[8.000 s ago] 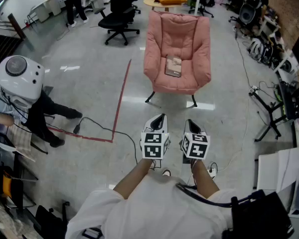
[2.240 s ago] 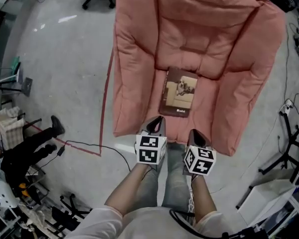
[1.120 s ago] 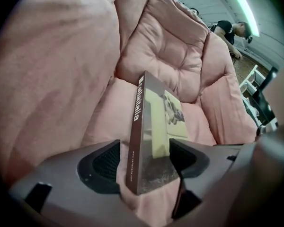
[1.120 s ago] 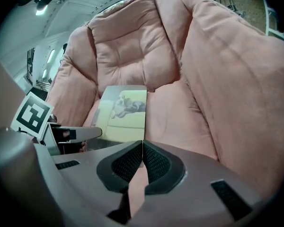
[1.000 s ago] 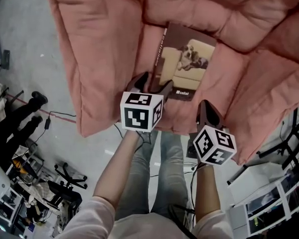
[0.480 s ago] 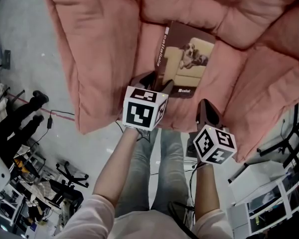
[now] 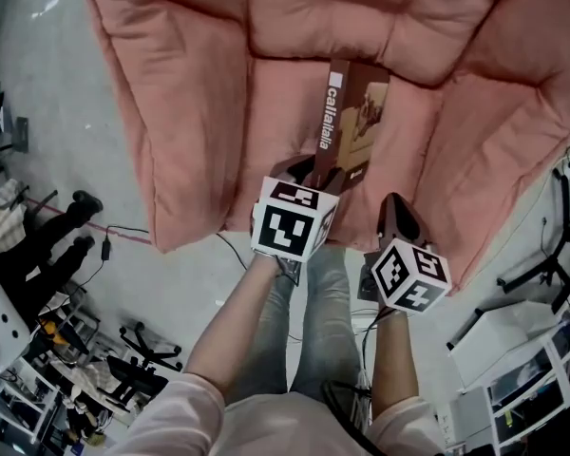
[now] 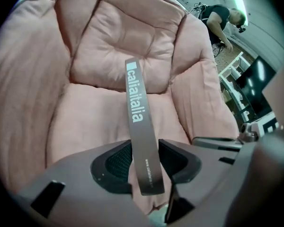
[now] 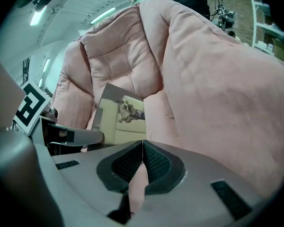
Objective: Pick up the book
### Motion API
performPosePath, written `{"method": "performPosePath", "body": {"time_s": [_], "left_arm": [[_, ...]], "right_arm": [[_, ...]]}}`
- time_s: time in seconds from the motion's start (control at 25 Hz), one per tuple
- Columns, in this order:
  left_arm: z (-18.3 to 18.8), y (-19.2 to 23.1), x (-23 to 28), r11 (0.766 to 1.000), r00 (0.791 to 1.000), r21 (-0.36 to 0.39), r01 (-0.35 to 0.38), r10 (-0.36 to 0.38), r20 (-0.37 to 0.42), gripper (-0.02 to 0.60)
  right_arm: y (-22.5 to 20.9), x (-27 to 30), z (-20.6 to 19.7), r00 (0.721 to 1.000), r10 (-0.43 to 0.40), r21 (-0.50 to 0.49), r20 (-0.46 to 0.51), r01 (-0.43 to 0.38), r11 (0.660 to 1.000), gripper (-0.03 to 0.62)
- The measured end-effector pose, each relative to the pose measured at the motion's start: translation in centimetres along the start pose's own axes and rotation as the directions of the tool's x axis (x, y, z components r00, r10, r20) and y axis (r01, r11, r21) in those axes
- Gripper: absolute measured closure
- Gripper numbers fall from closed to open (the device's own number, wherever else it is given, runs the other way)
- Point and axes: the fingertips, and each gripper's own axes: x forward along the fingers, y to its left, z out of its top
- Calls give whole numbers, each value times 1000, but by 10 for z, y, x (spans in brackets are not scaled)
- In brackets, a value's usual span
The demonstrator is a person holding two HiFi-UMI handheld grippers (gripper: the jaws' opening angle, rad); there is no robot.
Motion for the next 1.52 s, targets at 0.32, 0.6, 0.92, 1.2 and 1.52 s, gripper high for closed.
{"method": "performPosePath", "body": {"time_s": [0.32,0.6,0.92,1.2,1.52], "left_arm": [[0,-27,37,997,995,49,-67,70,-69,394],[1,-11,45,992,991,6,-126,126,-54,406],[0,-20,18,995,995,-15,-98,98,15,434],[-3,-28,-36,995,993,23,-99,97,68,436],[-8,-43,-147,994,988,59,-95,87,129,436]], "right_arm": [[-18,-15,2,1000,-6,28,-4,6,1000,565],[-18,-10,3,1000,23,-6,-3,-23,1000,565],[-4,-15,7,999,34,-25,15,-34,999,565],[14,-39,20,998,21,-33,53,-19,999,565],[73,-105,23,997,33,-78,68,-27,997,565]]}}
